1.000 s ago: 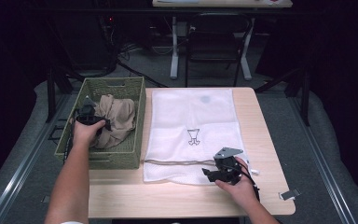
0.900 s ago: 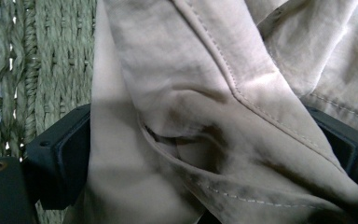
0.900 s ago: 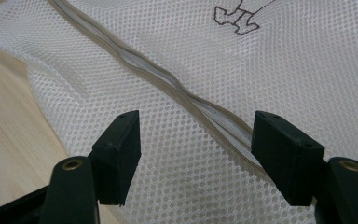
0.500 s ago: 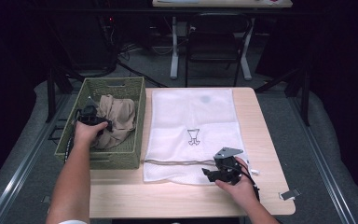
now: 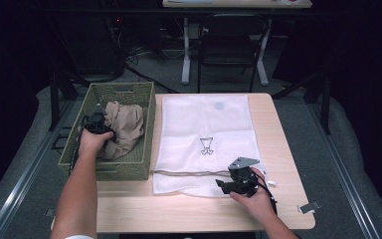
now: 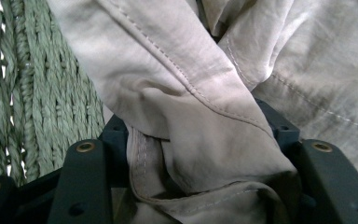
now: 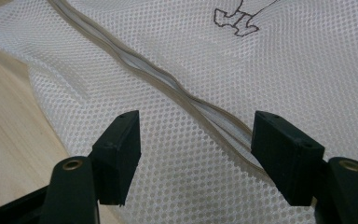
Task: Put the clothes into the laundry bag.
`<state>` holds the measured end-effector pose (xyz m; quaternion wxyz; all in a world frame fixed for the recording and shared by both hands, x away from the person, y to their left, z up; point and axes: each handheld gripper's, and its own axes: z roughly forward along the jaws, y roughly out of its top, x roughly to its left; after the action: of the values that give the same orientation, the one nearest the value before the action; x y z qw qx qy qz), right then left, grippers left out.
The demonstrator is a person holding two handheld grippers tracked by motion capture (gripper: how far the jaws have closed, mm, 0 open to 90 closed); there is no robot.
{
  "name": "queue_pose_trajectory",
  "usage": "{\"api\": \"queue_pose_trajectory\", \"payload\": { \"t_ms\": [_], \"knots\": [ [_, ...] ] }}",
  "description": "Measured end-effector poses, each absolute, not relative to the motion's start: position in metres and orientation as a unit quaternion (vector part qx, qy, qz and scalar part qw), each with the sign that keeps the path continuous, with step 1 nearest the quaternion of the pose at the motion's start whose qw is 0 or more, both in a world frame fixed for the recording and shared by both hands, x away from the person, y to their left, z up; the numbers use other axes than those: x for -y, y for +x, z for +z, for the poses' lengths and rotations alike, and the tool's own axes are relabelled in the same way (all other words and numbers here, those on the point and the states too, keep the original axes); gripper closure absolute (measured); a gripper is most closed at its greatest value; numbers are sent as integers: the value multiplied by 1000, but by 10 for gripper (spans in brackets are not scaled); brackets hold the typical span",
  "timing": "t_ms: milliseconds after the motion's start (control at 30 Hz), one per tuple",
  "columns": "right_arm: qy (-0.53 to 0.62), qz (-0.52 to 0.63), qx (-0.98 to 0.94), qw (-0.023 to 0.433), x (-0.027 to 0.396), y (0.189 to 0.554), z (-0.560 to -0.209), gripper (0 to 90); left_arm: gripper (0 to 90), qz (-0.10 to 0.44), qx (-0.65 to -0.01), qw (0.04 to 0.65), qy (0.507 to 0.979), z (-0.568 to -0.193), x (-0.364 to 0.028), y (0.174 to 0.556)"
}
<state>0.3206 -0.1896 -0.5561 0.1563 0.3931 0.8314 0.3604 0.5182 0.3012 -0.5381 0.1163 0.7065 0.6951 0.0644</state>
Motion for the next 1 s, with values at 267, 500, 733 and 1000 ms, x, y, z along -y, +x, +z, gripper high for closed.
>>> {"api": "queue_pose_trajectory", "payload": {
  "t_ms": [267, 500, 733, 1000],
  "knots": [
    [392, 361, -832, 158, 190, 321, -556, 328, 458, 71, -696, 110, 706, -539, -299, 518],
    [392, 360, -832, 158, 190, 321, -556, 328, 696, 75, -696, 116, 705, -536, -302, 516],
    [391, 361, -832, 158, 190, 321, -556, 329, 816, 76, -693, 121, 706, -532, -299, 515],
    [392, 360, -832, 157, 189, 321, -557, 328, 836, 53, -684, 165, 709, -521, -303, 512]
  ]
}}
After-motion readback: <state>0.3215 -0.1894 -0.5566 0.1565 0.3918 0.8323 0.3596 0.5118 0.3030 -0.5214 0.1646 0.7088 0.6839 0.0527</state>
